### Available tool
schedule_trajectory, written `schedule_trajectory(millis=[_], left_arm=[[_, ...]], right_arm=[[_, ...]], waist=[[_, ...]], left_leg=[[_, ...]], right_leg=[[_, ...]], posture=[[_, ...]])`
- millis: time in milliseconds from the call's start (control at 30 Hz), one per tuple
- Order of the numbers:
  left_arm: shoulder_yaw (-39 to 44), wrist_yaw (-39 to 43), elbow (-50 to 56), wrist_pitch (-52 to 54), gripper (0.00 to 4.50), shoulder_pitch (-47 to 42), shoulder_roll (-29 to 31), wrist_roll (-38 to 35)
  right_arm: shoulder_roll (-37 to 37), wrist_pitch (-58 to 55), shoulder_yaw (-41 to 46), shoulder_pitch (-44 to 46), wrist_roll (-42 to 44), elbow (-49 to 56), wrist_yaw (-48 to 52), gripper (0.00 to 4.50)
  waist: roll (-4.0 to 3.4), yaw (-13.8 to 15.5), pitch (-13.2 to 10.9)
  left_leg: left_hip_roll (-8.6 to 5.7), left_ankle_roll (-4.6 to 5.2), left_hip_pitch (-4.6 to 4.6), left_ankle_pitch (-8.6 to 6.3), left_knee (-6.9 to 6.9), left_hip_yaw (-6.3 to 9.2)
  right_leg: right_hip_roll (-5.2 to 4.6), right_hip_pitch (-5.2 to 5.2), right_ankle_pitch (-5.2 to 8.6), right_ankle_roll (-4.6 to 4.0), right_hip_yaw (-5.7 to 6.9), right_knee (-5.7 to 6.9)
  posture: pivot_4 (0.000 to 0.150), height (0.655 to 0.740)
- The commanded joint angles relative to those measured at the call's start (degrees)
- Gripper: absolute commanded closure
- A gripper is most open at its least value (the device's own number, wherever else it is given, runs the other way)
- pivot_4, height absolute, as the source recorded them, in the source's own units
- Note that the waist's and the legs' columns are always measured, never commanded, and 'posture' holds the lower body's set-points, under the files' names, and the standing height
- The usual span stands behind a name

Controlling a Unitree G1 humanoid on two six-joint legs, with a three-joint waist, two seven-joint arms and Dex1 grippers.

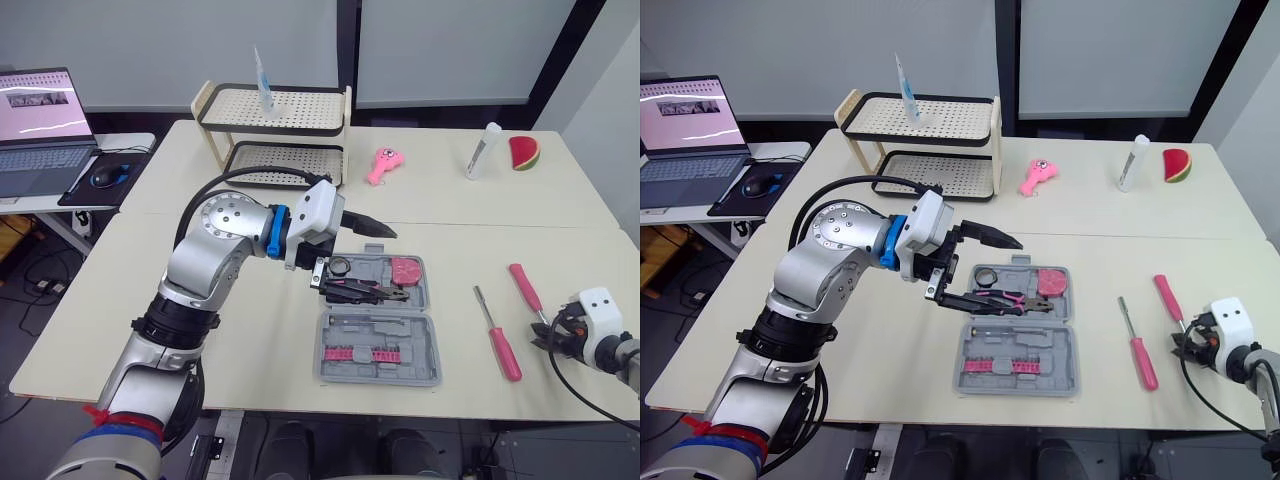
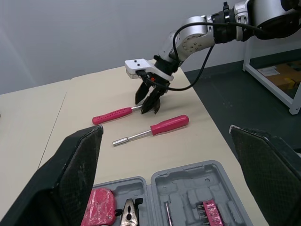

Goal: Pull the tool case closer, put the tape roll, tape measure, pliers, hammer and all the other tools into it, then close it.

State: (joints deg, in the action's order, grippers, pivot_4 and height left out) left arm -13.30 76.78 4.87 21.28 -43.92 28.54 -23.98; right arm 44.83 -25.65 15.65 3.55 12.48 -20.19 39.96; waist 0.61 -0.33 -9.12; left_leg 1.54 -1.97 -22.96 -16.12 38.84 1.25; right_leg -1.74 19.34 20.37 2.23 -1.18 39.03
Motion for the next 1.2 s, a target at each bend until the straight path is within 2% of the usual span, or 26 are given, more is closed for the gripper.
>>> schedule_trajectory(millis=[33,400,667,867,967,1033,1200], left_arm=[[-0.23,-0.53,1.59,0.09,0.00,-0.90,-0.50,-0.29],[0.06,-1.14,3.16,0.36,0.00,-0.36,-1.02,-1.06],[-0.15,-0.77,2.70,-0.29,0.00,-0.11,-0.93,-0.65],[-0.48,-0.43,2.29,-2.58,0.00,0.66,-0.53,0.50],[0.75,-0.68,3.12,-2.60,0.00,2.05,0.75,-0.01],[2.21,-0.88,3.10,-3.45,0.00,3.52,2.04,-0.18],[6.39,-0.23,1.59,-6.10,0.00,8.45,6.56,-0.54]], right_arm=[[0.52,0.20,0.52,-1.31,-0.53,-1.25,-0.07,2.43],[-0.91,0.11,1.32,-5.39,0.00,5.10,-2.52,3.30],[-1.78,0.79,1.97,-4.54,0.74,4.88,-2.81,4.00],[-1.75,0.44,1.95,-3.50,1.05,6.23,-2.70,4.19],[0.71,-0.93,2.28,-4.15,1.32,12.40,-1.09,4.24],[4.51,0.37,0.38,-5.31,-1.57,18.64,0.76,4.25],[12.17,-5.70,-4.20,-3.49,-0.12,38.27,7.19,4.25]], waist=[[0.00,0.04,0.00],[0.00,0.23,0.00],[0.01,0.18,0.00],[0.02,0.17,-0.01],[-0.04,0.17,-0.02],[-0.42,0.03,-0.06],[-0.59,-0.52,-0.10]], left_leg=[[0.00,0.00,0.00,0.00,0.00,0.00],[0.00,0.01,0.00,-0.01,0.00,0.03],[-0.01,0.01,0.01,-0.01,0.00,0.02],[0.00,0.02,0.02,-0.01,0.00,0.02],[0.00,0.03,0.03,-0.02,0.00,0.01],[0.00,0.03,0.01,-0.02,-0.03,0.01],[0.08,0.07,0.02,-0.04,-0.05,-0.05]], right_leg=[[0.00,-0.01,0.00,0.00,0.01,-0.01],[0.00,-0.04,0.00,0.00,0.02,-0.03],[0.00,-0.04,0.00,0.00,0.01,-0.03],[0.01,-0.04,0.00,0.00,0.01,-0.03],[0.01,-0.03,0.00,0.00,0.00,-0.02],[0.02,0.00,0.00,0.00,-0.02,-0.02],[0.13,0.11,0.00,0.00,-0.18,0.01]], posture=[[0.150,0.7400],[0.150,0.7400],[0.150,0.7400],[0.150,0.7400],[0.150,0.7400],[0.150,0.7400],[0.150,0.7400]])
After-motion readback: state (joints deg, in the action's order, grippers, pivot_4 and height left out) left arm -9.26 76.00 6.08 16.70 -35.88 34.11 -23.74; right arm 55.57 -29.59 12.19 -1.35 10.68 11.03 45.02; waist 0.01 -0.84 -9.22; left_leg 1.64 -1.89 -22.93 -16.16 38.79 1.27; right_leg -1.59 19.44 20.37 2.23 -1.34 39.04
